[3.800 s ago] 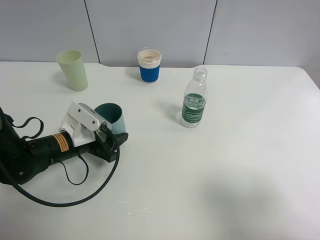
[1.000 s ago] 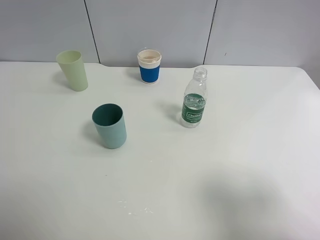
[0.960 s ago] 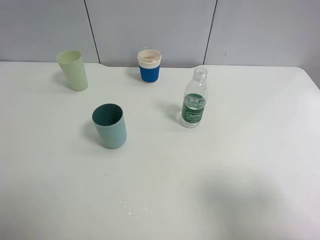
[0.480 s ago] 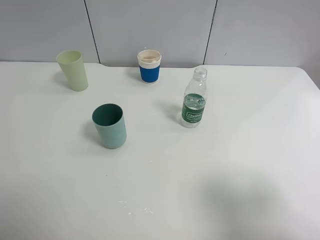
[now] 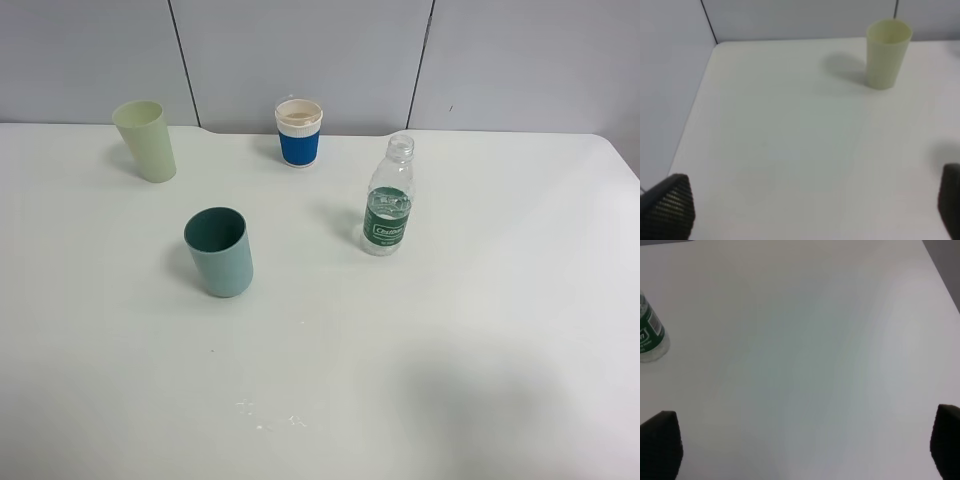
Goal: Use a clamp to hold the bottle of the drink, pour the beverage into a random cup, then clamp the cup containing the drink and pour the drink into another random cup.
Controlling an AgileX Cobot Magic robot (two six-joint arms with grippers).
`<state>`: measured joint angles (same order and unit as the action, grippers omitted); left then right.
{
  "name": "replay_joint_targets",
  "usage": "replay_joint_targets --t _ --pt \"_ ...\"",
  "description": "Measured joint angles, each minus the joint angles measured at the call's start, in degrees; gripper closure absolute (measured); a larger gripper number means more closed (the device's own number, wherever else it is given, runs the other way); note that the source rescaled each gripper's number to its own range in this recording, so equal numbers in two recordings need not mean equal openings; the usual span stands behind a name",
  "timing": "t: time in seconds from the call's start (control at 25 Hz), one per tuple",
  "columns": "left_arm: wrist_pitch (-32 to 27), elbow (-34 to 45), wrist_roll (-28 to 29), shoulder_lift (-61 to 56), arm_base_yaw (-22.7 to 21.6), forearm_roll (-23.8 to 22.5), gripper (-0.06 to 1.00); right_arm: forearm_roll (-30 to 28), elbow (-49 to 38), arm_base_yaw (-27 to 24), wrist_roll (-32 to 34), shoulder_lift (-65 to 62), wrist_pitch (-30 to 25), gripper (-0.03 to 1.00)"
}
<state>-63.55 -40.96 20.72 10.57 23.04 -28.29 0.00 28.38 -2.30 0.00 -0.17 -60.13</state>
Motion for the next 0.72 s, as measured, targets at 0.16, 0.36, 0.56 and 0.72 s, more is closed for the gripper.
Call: replay_joint_targets --t 0.16,0.36,0.56,0.72 --pt "0.0 0.0 0.0 0.0 -0.8 0.1 -0.05 0.0 0.0 0.0 0.0 0.0 0.0 -0.03" --pt "0.0 0.0 0.0 -0.1 -7.9 -0.4 -0.05 0.0 0.0 0.0 0.0 0.0 0.0 -0.03" --pt "2.9 -0.1 -2.4 -1.8 -13.5 6.6 -0.05 0.0 0.0 0.0 0.0 0.0 0.0 -0.03" --pt "3.9 -0.1 -7.8 -3.7 -16.8 14.0 -0.05 0.0 0.0 0.0 0.0 0.0 0.0 -0.03"
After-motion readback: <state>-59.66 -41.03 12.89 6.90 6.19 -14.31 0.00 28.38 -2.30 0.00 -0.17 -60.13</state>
